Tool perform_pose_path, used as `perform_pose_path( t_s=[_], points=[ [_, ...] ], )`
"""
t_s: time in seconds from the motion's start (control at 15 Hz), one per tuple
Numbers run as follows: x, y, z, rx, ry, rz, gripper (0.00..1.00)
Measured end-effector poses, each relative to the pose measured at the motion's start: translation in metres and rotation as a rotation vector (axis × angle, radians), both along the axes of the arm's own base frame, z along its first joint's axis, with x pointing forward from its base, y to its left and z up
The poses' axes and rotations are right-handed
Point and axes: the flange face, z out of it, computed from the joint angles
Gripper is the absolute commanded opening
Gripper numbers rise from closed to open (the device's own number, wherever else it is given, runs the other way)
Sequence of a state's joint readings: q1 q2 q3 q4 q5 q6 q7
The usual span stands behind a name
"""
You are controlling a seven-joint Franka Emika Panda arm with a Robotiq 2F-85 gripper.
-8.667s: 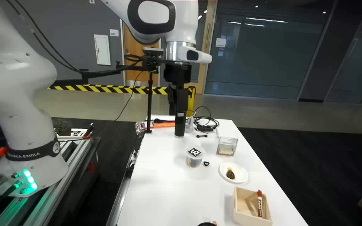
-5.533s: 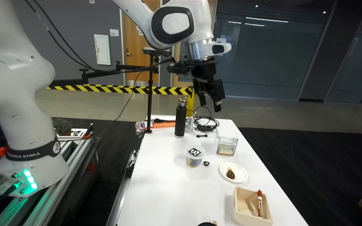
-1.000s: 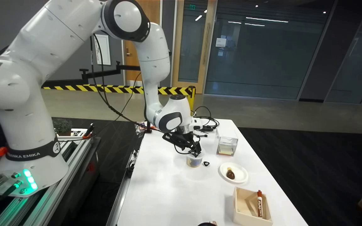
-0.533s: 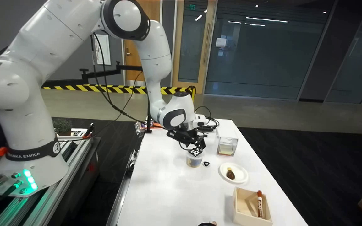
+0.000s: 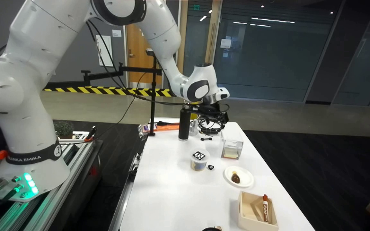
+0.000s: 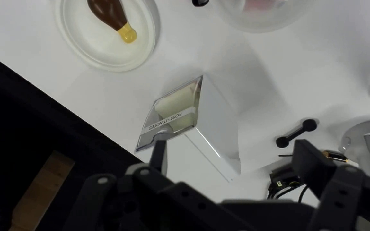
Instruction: Place the lunchbox's lid on the table
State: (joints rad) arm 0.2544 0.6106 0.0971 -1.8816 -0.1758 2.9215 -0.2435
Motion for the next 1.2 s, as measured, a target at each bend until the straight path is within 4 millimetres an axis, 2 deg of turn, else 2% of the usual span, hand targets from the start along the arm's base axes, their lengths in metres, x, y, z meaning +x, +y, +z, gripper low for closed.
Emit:
perform_pose_path(
  t_s=[0.13,0.47,0.8,1.2],
  points=[
    [0.004,0.000,0.004,-0.001,0.027,-0.003,1.00],
    [0.011,-0.014,0.002,-0.023,0.079,-0.024,1.00],
    [-0.001,-0.012,-0.022,-0.083,0.176,0.031,1.00],
    [-0.028,-0.009,-0.061,-0.132,0.292,0.089,1.00]
  ],
)
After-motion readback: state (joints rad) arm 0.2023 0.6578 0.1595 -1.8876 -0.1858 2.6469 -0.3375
